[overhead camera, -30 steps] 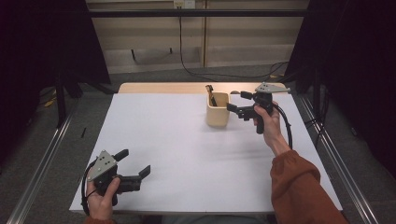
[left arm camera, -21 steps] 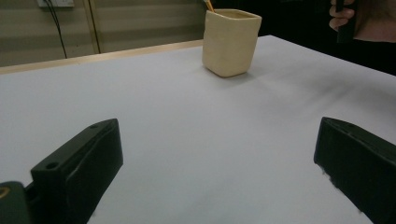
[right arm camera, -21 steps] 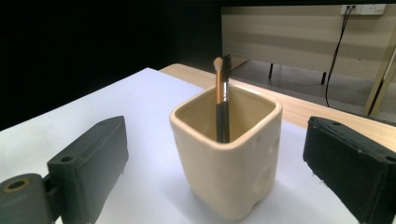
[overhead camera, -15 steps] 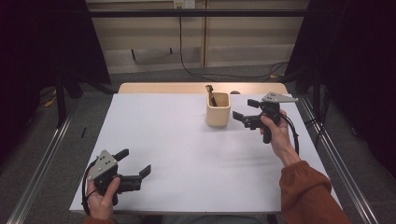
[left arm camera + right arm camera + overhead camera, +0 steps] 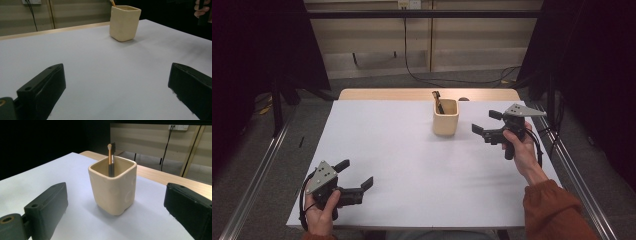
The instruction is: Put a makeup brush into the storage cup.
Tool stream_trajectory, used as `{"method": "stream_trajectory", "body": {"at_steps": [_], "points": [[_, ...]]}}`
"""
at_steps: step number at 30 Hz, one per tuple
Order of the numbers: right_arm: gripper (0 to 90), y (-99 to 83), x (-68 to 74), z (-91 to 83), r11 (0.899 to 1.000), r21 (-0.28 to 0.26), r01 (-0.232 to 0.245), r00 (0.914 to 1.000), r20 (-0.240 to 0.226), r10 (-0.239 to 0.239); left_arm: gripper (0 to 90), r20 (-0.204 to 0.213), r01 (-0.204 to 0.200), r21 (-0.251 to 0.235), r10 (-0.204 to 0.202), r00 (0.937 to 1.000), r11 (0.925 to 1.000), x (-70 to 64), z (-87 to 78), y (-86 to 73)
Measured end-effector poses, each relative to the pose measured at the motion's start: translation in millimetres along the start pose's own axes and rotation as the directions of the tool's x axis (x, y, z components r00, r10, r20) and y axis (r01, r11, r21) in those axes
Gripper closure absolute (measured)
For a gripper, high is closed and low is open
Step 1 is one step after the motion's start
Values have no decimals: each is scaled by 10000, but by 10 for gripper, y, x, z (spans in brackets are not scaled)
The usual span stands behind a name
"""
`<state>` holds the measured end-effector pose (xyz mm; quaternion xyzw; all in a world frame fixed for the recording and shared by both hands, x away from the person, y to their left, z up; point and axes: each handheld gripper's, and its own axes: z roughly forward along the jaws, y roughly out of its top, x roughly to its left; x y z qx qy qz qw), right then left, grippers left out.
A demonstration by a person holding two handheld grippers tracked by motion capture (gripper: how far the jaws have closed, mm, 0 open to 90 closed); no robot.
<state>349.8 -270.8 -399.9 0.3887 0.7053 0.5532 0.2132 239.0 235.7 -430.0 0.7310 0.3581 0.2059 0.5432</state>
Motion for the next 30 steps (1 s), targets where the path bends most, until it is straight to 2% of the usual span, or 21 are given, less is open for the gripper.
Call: {"method": "stream_trajectory", "body": {"at_steps": [10, 19, 23, 30], "points": [[37, -45, 40, -220, 10000, -17, -44, 9998, 209, 44, 13, -12, 27, -37, -27, 10000, 10000, -6, -11, -4], [32, -192, 129, -410, 9999, 28, 112, 9983, 567, -114, 13, -118, 60, -51, -61, 9999, 10000, -11, -16, -9], [32, -262, 164, -486, 10000, 36, -84, 9987, 511, 82, 13, -150, 91, -53, -92, 9998, 9999, -14, -20, -11], [21, -368, 246, -604, 9999, 0, -136, 9979, 637, 136, 13, -176, 47, -53, -48, 9998, 10000, -8, -25, -11]]}}
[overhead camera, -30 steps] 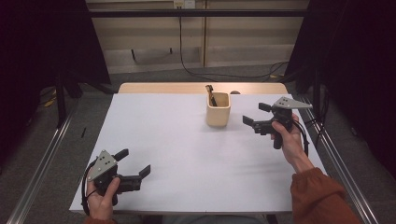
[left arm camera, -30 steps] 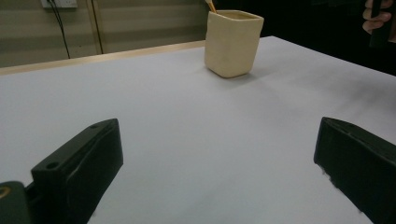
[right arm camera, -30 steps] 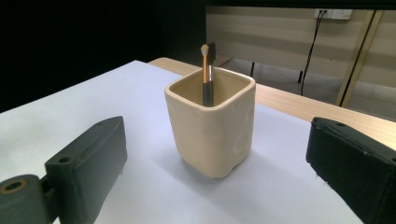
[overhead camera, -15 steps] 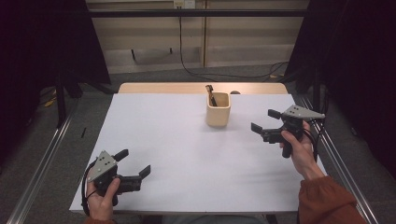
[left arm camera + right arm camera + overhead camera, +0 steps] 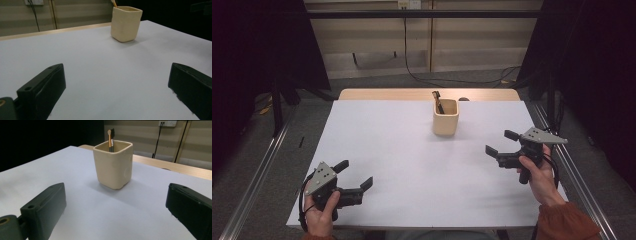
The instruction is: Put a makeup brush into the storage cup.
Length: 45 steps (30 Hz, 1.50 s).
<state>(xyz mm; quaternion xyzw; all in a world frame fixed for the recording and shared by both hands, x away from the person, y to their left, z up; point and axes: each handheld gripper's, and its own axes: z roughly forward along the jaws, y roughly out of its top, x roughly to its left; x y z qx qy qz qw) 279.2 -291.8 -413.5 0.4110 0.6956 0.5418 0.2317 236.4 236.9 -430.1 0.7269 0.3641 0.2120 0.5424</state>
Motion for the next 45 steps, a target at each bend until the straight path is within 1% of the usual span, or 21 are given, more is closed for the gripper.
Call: {"method": "stream_trajectory", "body": {"at_steps": [7, 8, 12, 14, 16, 17, 19, 21, 23, 24, 26, 29, 33, 35, 37, 38, 39, 41, 45], "points": [[24, -112, 51, -142, 10000, 41, 8, 10000, 62, -9, 14, -53, 13, 21, -13, 10000, 10000, 6, -1, -3], [24, -126, 54, -165, 10000, 20, 3, 9999, 133, -3, 13, -54, 21, 6, -21, 10000, 10000, 4, -2, -2], [26, -183, 59, -270, 9999, -69, -158, 9995, 278, 160, 13, -18, -63, -39, 63, 10000, 10000, -4, -8, 3], [26, -210, 58, -335, 9999, -105, -126, 9993, 346, 130, 13, -44, 21, -61, -22, 10000, 10000, -8, -12, -1], [27, -220, 53, -408, 9994, -202, -298, 9987, 397, 305, 14, -102, 98, -27, -98, 9999, 9999, -2, -17, -2], [27, -225, 51, -441, 9996, -205, -213, 9987, 455, 222, 15, -164, 171, -38, -171, 9997, 9998, -6, -19, -4], [27, -253, 58, -502, 9993, -264, -258, 9978, 599, 273, 15, -168, 259, -108, -261, 9995, 9996, -12, -30, -4], [27, -298, 65, -558, 9992, -269, -306, 9972, 675, 323, 14, -226, 201, -83, -203, 9995, 9998, -13, -40, -4], [28, -336, 71, -604, 9994, -243, -244, 9967, 762, 262, 12, -370, 258, -140, -264, 9990, 9996, -8, -43, -8], [27, -354, 74, -619, 9991, -304, -293, 9958, 861, 318, 11, -384, 310, -168, -317, 9988, 9994, -4, -45, -9], [26, -403, 84, -632, 9988, -314, -380, 9950, 915, 407, 11, -394, 318, -178, -325, 9987, 9993, -3, -46, -9], [24, -417, 117, -663, 9989, -404, -248, 9951, 950, 285, 11, -303, 250, -169, -255, 9992, 9995, -11, -44, -8], [19, -450, 124, -724, 9976, -522, -446, 9941, 963, 495, 11, -283, 336, -264, -344, 9990, 9991, -5, -57, -6], [21, -476, 134, -726, 9981, -399, -466, 9937, 1004, 504, 10, -218, 447, -301, -453, 9987, 9985, -4, -54, -5], [23, -489, 145, -694, 9990, -193, -403, 9943, 980, 420, 10, -24, 588, -307, -589, 9983, 9978, -13, -41, -5], [23, -483, 151, -681, 9993, -160, -331, 9943, 1010, 346, 11, -47, 548, -266, -549, 9985, 9981, -19, -39, -3], [20, -476, 158, -681, 9993, -244, -284, 9944, 1006, 307, 10, -25, 507, -277, -508, 9987, 9983, -23, -33, -2], [16, -471, 164, -686, 9990, -292, -326, 9951, 921, 351, 10, -47, 478, -223, -479, 9988, 9986, -26, -30, -4], [17, -470, 141, -679, 9989, -306, -367, 9942, 999, 396, 10, -114, 486, -228, -489, 9987, 9986, -13, -35, -8]]}}
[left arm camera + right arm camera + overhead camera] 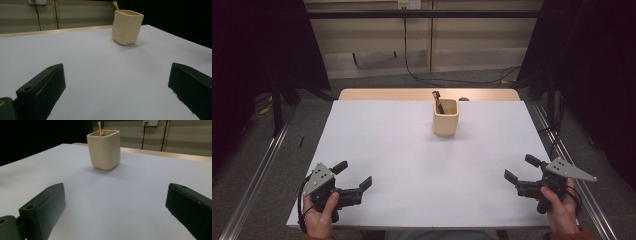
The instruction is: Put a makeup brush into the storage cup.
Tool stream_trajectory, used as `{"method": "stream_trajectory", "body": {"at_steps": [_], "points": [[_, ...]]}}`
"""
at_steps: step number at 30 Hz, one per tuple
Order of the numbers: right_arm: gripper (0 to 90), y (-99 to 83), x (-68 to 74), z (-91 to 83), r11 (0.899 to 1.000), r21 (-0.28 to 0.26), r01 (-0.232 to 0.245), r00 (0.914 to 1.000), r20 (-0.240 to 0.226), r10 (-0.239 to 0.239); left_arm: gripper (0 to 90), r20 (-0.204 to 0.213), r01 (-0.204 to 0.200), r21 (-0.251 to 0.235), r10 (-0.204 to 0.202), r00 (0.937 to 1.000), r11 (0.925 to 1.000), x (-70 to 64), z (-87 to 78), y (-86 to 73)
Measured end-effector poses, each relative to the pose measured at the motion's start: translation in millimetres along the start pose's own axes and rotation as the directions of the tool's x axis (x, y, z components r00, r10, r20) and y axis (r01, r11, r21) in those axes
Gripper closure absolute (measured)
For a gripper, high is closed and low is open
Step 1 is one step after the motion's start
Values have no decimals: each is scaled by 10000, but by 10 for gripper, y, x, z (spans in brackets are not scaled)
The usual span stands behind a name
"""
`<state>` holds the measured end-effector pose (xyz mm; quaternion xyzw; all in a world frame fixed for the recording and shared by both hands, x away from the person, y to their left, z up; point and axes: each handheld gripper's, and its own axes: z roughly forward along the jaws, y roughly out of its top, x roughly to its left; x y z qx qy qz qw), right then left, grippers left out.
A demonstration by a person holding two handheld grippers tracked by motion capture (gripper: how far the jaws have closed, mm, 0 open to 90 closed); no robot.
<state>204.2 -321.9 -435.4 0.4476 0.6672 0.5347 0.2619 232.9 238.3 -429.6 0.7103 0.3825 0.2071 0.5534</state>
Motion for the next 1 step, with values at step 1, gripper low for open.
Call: {"method": "stream_trajectory", "body": {"at_steps": [1], "points": [[16, 0, -2, 1, 10000, -8, 19, 10000, 10, -19, 10, -19, -3, 0, 3, 10000, 10000, -5, -3, -1]]}}
